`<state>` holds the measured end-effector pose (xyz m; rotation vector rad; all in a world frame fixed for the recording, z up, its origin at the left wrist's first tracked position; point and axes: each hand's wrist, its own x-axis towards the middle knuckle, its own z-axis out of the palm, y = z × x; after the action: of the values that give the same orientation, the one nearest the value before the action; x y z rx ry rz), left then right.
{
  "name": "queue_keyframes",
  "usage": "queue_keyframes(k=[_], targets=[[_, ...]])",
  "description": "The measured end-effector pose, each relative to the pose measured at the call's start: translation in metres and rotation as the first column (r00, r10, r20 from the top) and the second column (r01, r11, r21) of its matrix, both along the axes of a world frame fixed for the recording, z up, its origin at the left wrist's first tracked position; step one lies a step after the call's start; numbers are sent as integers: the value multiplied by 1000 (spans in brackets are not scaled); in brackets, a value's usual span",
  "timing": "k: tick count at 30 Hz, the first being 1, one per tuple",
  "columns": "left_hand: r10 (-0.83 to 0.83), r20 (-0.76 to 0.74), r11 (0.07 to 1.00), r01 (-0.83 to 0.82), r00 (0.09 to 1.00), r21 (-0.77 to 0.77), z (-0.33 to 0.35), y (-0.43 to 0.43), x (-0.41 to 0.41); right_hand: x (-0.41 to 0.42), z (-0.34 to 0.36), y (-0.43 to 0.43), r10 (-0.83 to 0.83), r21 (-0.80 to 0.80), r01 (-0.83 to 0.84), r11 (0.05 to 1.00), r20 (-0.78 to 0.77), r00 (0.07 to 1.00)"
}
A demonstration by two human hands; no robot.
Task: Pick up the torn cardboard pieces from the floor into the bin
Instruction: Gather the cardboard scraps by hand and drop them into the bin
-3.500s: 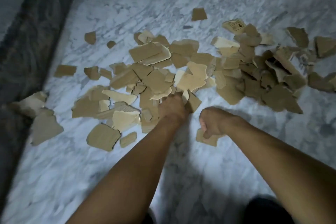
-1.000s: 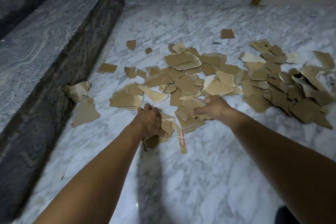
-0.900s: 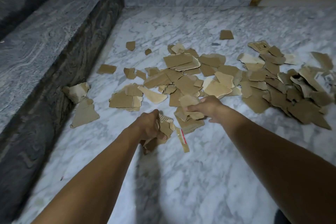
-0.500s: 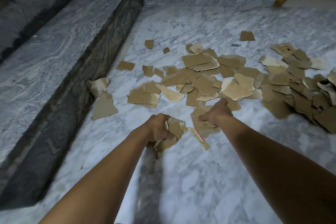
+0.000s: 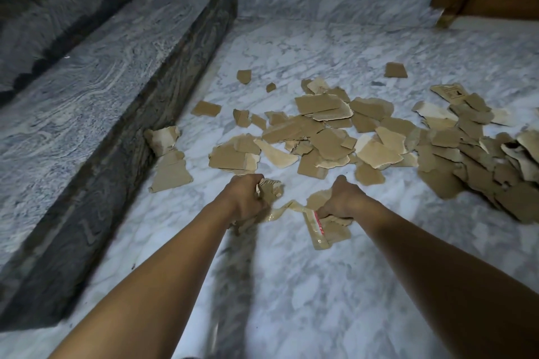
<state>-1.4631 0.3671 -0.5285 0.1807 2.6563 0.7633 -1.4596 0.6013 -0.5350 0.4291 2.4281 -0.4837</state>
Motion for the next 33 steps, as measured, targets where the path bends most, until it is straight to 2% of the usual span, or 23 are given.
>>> queue_keyframes(k=[2, 5, 8, 11, 13, 15, 17, 19, 23, 28, 31, 33], targets=[[21, 5, 999, -21, 1000, 32, -1, 0, 2, 0, 2, 3, 44, -1, -44, 999, -1, 999], [4, 180, 993, -25, 984, 115, 5, 1, -6, -3, 6, 9, 98, -16, -98, 995, -3, 995], [-99, 273, 986, 57, 957, 158, 19, 8, -13, -10, 15, 20, 119, -19, -119, 993, -25, 993], [-214, 310, 976, 190, 926, 105, 21, 30, -13, -20, 27, 36, 85, -45, -87, 995, -49, 995], [-279, 300, 956, 292, 912, 2, 8, 49, -7, -22, 31, 43, 104, -45, -104, 994, -11, 995], [-398, 220, 900, 425, 891, -94, -12, 67, 1, -16, 33, 44, 144, -20, -143, 990, 66, 987], [-451, 123, 880, 463, 884, -108, -26, 78, 8, -9, 30, 40, 162, -21, -161, 987, 121, 979], [-387, 93, 919, 392, 917, -36, -28, 80, 9, -4, 27, 35, 160, -38, -157, 987, 101, 982], [-281, 146, 957, 267, 948, 110, -28, 61, 7, -4, 32, 28, 105, -89, -100, 991, 57, 993], [5, 164, 995, -22, 986, 100, -24, 7, -8, -4, 40, 18, 106, -121, -94, 988, 99, 989], [78, 220, 987, -106, 973, 120, -23, -17, -10, -8, 33, -12, 158, -137, -147, 980, 71, 985], [92, 233, 982, -126, 968, 138, -27, -25, -7, -7, 22, -36, 280, -21, -280, 960, 67, 958]])
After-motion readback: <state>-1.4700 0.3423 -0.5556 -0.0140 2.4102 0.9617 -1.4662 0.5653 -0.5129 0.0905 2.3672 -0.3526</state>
